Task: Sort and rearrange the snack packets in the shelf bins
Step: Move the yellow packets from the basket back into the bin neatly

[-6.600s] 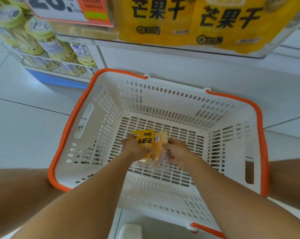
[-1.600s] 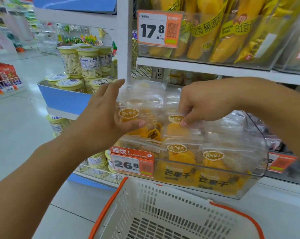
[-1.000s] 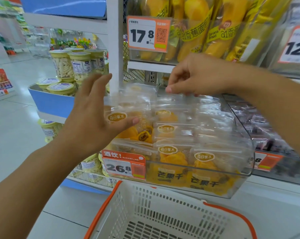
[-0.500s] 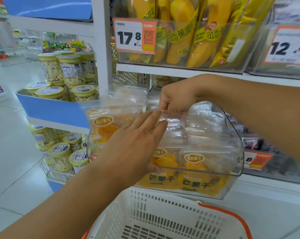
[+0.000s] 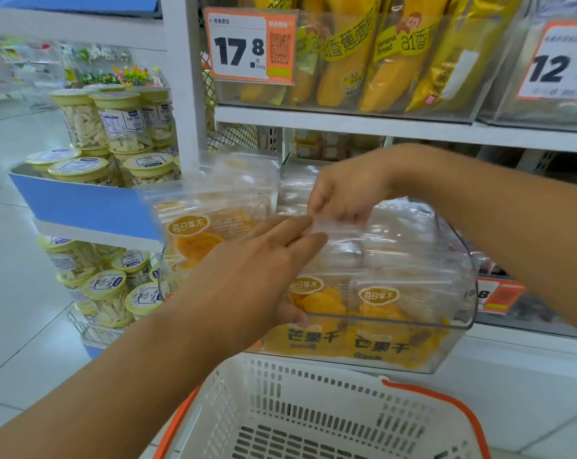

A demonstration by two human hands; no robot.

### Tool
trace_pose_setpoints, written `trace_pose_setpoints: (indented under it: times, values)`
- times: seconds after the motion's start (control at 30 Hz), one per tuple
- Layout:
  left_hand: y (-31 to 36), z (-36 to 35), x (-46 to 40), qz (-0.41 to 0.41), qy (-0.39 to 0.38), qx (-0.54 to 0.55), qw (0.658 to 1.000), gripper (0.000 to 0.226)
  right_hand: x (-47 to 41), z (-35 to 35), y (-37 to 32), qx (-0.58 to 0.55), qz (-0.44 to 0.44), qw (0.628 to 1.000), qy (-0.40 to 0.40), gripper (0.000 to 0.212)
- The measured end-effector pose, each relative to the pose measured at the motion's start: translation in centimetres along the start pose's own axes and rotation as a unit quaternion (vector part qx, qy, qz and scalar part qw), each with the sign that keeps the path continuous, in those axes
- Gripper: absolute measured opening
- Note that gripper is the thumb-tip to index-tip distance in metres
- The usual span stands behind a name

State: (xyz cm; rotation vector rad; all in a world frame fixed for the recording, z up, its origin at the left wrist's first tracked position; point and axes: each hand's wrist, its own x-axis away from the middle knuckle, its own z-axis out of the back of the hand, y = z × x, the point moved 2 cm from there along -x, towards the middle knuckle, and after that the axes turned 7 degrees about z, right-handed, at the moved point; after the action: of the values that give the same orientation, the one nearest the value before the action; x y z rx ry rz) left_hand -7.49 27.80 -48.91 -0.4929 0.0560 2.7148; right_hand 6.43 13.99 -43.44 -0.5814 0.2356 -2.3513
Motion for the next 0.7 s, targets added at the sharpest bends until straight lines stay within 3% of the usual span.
trace_pose_setpoints:
  times: [0.07,0.13,0.27,0.47,0.6,0.7]
  values:
    - [-0.1,0.0,0.0,0.005,0.021,0.006,1.000,0.081,1.6,1.4,-0.3,-0.071,0.059,0.990,0.103,0.019]
    - [0.1,0.3,0.0,0.017,0.053,0.023,0.998,0.065,3.1,1.5,-1.2,-0.063,0.129,0.981,0.129,0.024]
    - [0.5,1.0,-0.1,0.066,0.042,0.021,0.997,0.059,3.8,-0.5,-2.6,-0.021,0.162,0.985,0.056,0.003]
    - [1.2,1.4,0.5,0.143,0.054,-0.014,0.988,0.063,1.4,-1.9,-2.7,0.087,0.081,0.993,0.009,0.032]
    - [1.1,1.3,0.6,0.147,0.052,0.014,0.988,0.061,0.4,-3.2,-2.7,0.079,0.030,0.996,-0.043,0.060]
    - [0.9,1.1,0.6,0.120,0.065,0.013,0.991,0.058,1.9,-2.6,-3.1,0.053,0.057,0.996,-0.046,0.052]
